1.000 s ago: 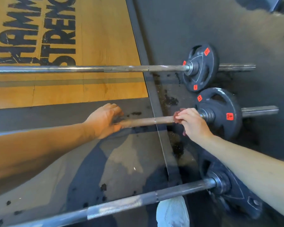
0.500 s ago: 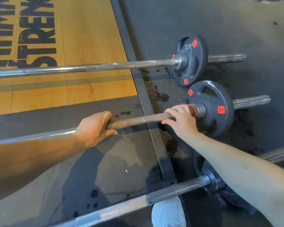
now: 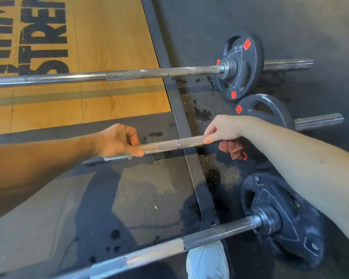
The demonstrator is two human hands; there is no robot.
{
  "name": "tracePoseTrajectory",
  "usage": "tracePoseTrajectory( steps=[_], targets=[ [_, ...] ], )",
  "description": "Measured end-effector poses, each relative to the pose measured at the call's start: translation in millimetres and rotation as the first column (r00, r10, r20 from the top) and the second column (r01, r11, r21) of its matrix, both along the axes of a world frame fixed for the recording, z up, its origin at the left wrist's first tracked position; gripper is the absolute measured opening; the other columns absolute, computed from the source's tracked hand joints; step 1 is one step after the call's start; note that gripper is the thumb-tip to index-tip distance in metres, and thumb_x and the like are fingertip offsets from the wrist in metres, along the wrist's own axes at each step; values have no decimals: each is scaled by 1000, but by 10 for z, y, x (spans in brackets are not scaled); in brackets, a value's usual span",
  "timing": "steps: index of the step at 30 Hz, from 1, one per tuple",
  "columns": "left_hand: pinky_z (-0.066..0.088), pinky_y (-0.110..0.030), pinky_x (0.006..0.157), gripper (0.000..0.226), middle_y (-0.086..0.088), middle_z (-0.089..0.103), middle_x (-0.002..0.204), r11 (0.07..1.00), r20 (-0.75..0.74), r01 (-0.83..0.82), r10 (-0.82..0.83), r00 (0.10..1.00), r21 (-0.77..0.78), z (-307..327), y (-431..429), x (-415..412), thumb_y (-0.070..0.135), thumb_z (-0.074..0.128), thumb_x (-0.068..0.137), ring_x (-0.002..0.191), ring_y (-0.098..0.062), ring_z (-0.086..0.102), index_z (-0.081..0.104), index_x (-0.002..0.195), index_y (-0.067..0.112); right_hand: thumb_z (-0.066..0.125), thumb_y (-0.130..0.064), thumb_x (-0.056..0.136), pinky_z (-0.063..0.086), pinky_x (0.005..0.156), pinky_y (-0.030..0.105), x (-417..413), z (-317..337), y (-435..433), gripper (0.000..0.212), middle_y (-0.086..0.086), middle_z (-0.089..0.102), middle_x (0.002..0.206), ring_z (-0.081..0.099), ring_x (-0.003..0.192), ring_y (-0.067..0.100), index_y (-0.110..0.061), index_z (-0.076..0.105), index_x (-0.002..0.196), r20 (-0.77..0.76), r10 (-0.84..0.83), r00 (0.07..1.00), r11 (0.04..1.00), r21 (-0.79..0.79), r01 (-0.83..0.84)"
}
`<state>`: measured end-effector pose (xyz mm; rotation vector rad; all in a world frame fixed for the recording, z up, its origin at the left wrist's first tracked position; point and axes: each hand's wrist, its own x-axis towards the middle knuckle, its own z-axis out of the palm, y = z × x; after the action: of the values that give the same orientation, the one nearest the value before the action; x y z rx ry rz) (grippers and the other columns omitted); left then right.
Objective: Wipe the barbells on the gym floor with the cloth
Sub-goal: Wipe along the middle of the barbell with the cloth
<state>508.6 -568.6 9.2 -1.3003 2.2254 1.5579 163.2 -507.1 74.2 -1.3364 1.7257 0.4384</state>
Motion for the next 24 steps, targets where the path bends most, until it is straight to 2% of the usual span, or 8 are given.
tracePoseTrajectory(
  steps=[3, 5, 8, 11, 15, 17, 19, 24],
  targets=[
    [56, -37, 84, 46, 1, 78, 81, 998, 14, 20, -21, 1000, 63, 40, -55, 2, 60, 88, 60, 85, -16, 73, 73, 79, 22, 70, -43, 95, 43, 38, 17, 35, 31, -72, 19, -10, 66, 55, 55, 38, 3, -30, 75, 108, -56, 90, 994, 996, -23, -91],
    [58, -41, 85, 41, 2, 77, 81, 999, 21, 25, -25, 999, 39, 41, -27, 4, 56, 88, 65, 84, -17, 73, 72, 81, 21, 72, -41, 94, 47, 41, 19, 23, 13, -36, 20, -6, 65, 56, 55, 40, 6, -27, 76, 108, -54, 63, 997, 996, -64, -66],
    [58, -42, 80, 34, 6, 75, 82, 998, 39, -3, 5, 999, -60, 21, 52, 3, 49, 88, 71, 80, -16, 70, 70, 85, 23, 72, -35, 95, 61, 51, 45, -8, -53, 142, 19, 15, 70, 66, 60, 48, 31, -23, 69, 110, 69, -150, 986, 987, -51, 153],
    [58, -40, 79, 35, 7, 72, 90, 992, 48, 5, 1, 999, -124, -3, 145, 59, 51, 86, 74, 83, -16, 67, 66, 94, 29, 63, -32, 101, 56, 47, 36, -13, -88, 362, 26, 20, 73, 95, 58, 52, 30, -33, 53, 124, 172, -261, 950, 933, -208, 294],
    [52, -32, 86, 39, 11, 63, 103, 944, 29, 49, -42, 999, -327, 16, 253, 251, 42, 84, 80, 93, -12, 62, 64, 112, 30, 50, -12, 106, 62, 63, 33, 101, -211, 647, 26, 10, 47, 149, 62, 66, 16, -2, 61, 128, 285, -386, 877, 707, -519, 480],
    [52, -35, 88, 36, 9, 61, 104, 901, 1, 37, -40, 999, -432, 37, 286, 371, 35, 83, 81, 95, -14, 60, 66, 111, 27, 57, -8, 102, 63, 80, 35, 217, -467, 792, 19, 0, 42, 140, 68, 87, 18, -4, 70, 115, 216, -441, 871, 527, -723, 447],
    [53, -41, 89, 29, 5, 62, 102, 849, -14, 47, -63, 998, -526, 43, 315, 508, 27, 84, 81, 96, -19, 60, 70, 107, 23, 62, -4, 97, 53, 98, 29, 468, -720, 889, 16, -2, 45, 119, 55, 109, 27, -7, 75, 107, 193, -433, 881, 413, -826, 384],
    [55, -43, 82, 26, -3, 66, 94, 742, -16, 100, -147, 989, -663, 37, 368, 695, 13, 86, 79, 86, -30, 63, 79, 104, 18, 73, -6, 89, 42, 97, 30, 1667, -754, 729, 15, -1, 61, 101, 52, 107, 23, -12, 76, 103, 286, -101, 953, 445, -844, 300]
  ],
)
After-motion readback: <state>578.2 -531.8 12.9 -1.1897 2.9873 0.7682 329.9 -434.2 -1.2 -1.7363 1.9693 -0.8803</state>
